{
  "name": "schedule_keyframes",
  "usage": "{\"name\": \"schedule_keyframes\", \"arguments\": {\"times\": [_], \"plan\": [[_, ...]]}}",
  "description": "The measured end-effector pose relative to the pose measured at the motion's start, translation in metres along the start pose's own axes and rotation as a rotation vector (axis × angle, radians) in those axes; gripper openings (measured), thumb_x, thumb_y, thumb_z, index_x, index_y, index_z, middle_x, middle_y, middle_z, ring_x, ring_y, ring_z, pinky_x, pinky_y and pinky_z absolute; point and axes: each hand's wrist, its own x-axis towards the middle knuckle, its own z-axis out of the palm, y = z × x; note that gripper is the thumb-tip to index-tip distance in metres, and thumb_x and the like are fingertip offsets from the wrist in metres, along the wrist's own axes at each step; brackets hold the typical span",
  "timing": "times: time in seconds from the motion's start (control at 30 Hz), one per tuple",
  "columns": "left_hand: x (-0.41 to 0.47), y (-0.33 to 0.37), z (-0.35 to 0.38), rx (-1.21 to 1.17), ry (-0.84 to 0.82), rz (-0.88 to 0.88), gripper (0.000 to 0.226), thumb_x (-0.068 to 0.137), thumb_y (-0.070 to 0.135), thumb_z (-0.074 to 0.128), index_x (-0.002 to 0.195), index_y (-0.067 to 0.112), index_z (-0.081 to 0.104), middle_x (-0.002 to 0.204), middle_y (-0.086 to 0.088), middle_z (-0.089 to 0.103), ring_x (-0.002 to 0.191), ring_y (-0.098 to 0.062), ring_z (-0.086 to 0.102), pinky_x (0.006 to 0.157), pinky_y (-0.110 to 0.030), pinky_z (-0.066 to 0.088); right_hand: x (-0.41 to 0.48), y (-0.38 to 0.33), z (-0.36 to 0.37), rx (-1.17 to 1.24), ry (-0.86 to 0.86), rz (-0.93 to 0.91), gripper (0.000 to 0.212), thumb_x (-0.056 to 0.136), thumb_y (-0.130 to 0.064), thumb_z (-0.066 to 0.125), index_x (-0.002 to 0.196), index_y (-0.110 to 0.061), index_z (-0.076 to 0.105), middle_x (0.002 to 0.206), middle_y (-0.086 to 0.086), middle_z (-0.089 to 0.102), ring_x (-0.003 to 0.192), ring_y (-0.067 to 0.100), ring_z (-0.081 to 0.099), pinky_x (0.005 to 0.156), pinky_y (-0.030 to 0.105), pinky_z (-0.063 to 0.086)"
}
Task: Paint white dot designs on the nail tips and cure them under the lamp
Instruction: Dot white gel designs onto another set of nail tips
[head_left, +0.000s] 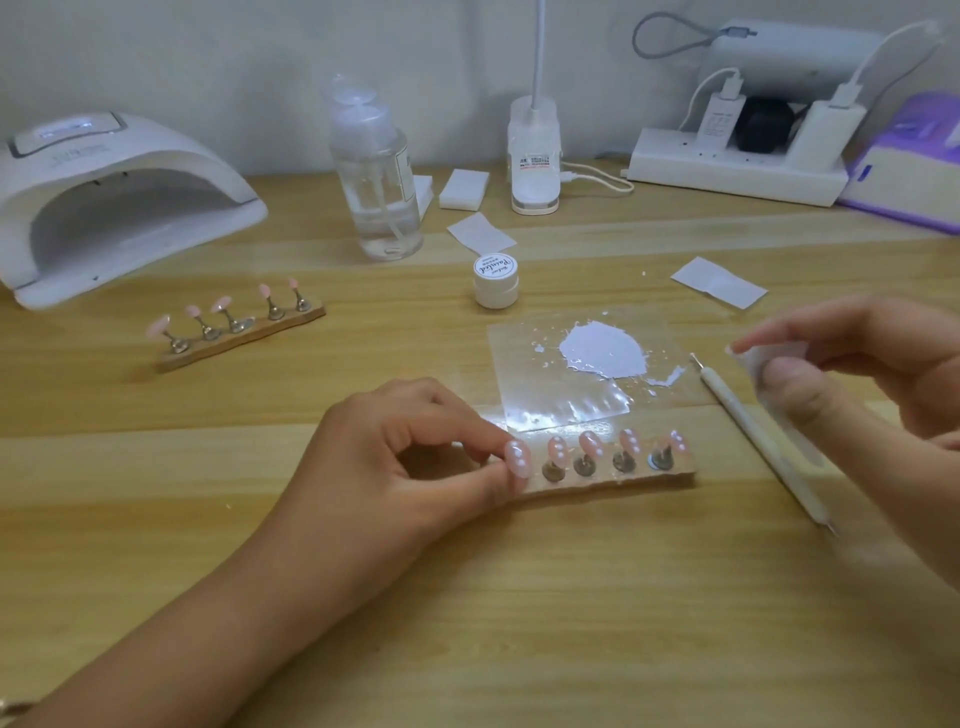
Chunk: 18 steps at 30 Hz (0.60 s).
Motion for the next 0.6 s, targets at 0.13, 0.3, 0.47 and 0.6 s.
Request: {"name": "schedule_keyframes", "arguments": {"times": [0.13, 0.3, 0.47, 0.6], "plan": [[-0.002, 0.000, 0.001, 0.207, 0.051, 0.136, 0.005, 0.068, 0.038, 0.081, 0.072, 0.036, 0.079, 0.073, 0.013, 0.068, 0.075, -0.008, 0.062, 0.075, -0.031, 0.041, -0.013, -0.013, 0.016, -0.035, 0.006, -0.120, 0.024, 0.091, -0.051, 0.053, 0.107, -0.044, 0.069, 0.104, -0.011, 0.069, 0.100, 0.013, 0.064, 0.084, 0.019, 0.045], [-0.008, 0.006, 0.001, 0.340, 0.120, 0.296, 0.003, 0.078, 0.034, 0.075, 0.078, 0.032, 0.077, 0.081, 0.020, 0.069, 0.079, -0.001, 0.062, 0.077, -0.026, 0.036, -0.024, -0.036, 0.026, -0.003, -0.019, -0.128, 0.024, 0.085, -0.033, 0.047, 0.090, -0.038, 0.070, 0.092, -0.011, 0.066, 0.092, 0.008, 0.062, 0.079, 0.009, 0.039], [-0.014, 0.016, 0.005, 0.112, 0.183, 0.303, 0.003, 0.078, 0.020, 0.078, 0.081, 0.022, 0.077, 0.082, 0.015, 0.075, 0.077, -0.009, 0.070, 0.075, -0.023, 0.044, -0.017, -0.045, 0.040, 0.003, -0.188, -0.153, 0.026, 0.087, 0.015, 0.056, 0.066, 0.008, 0.069, 0.042, -0.010, 0.046, 0.050, -0.013, 0.051, 0.060, -0.004, 0.036], [-0.019, 0.020, 0.013, 0.021, 0.128, 0.290, 0.006, 0.078, 0.016, 0.079, 0.082, 0.020, 0.077, 0.081, 0.013, 0.075, 0.075, -0.009, 0.069, 0.074, -0.016, 0.041, -0.021, -0.068, 0.044, 0.168, -0.147, -0.079, 0.017, 0.075, 0.005, 0.062, 0.082, -0.009, 0.069, 0.073, -0.018, 0.052, 0.067, -0.018, 0.046, 0.068, -0.009, 0.031]]}}
